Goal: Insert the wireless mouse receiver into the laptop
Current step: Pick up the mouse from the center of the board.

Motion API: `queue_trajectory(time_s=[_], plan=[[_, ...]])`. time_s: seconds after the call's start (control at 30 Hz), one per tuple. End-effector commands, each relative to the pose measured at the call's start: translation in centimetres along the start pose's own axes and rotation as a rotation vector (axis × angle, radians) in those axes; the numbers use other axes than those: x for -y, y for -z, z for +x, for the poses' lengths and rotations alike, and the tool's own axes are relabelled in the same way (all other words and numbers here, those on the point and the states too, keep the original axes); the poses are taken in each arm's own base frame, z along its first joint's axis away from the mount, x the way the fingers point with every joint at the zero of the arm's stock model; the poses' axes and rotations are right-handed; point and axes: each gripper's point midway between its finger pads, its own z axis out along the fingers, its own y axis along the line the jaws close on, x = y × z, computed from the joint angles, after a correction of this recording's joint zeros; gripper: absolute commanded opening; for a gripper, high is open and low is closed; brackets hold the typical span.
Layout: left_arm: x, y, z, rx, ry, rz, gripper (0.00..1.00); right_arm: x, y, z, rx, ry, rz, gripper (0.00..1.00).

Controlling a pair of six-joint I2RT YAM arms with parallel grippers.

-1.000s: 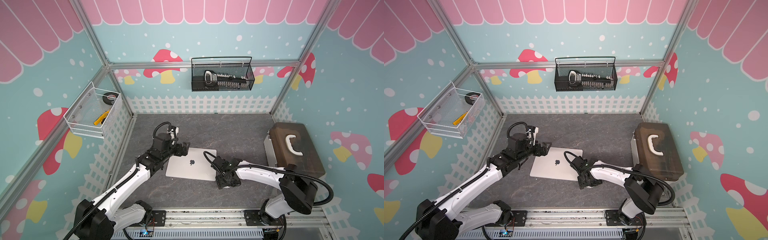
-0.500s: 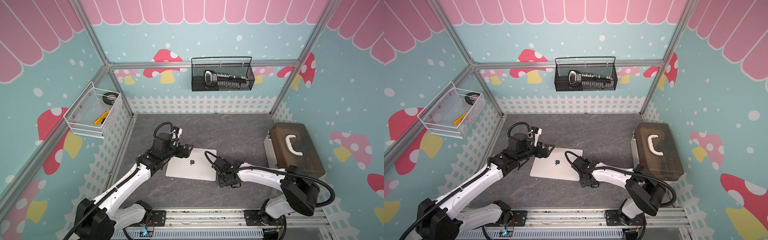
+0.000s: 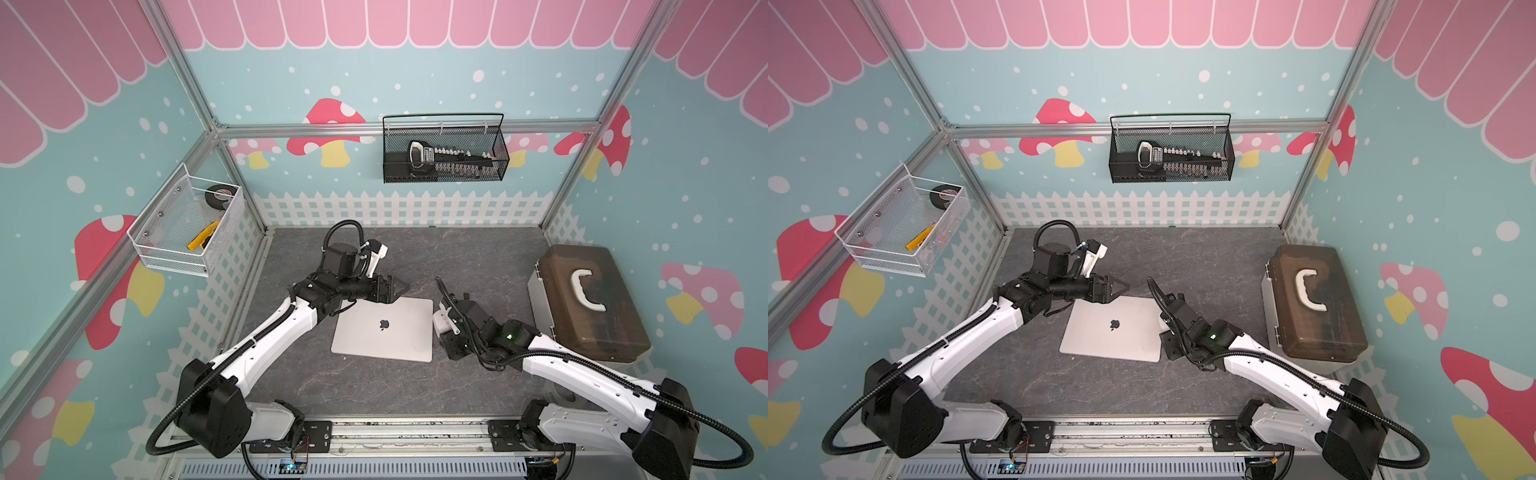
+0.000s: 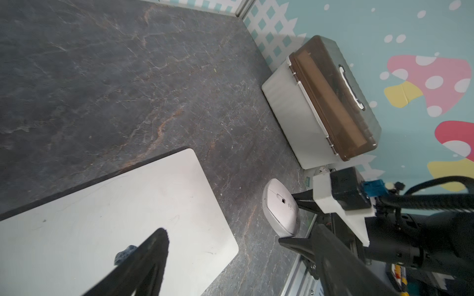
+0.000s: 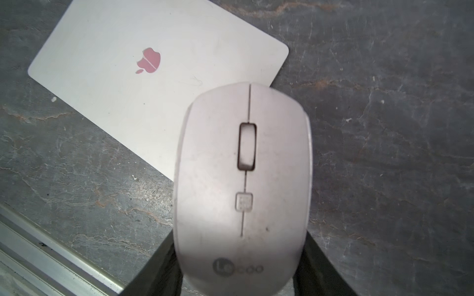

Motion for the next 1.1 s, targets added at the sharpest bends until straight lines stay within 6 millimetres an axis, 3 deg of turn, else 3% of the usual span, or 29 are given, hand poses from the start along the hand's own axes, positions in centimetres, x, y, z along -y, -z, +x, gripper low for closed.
queue_trajectory(time_s=[0.0, 0.23, 0.5, 0.83, 1.07], plan=[[1.0, -1.2, 2.0, -0.129, 0.187, 0.087, 0.86, -0.2, 0.9, -2.2, 0.079, 0.075, -0.001, 0.47], [2.3, -3.0, 1.4, -0.139, 0.343, 0.183, 0.85, -0.1, 1.0, -4.2, 0.135, 0.079, 0.026, 0.48], [4.2, -4.9, 2.0, -0.152, 0.395, 0.249, 0.84, 0.1, 0.9, -5.8, 0.172, 0.083, 0.058, 0.48], [3.5, -6.7, 3.4, -0.169, 0.415, 0.230, 0.77, -0.5, 1.7, -7.7, 0.249, 0.051, 0.032, 0.48], [4.0, -7.2, 2.4, -0.138, 0.433, 0.263, 0.72, -0.8, 1.9, -8.3, 0.265, 0.047, 0.019, 0.48]])
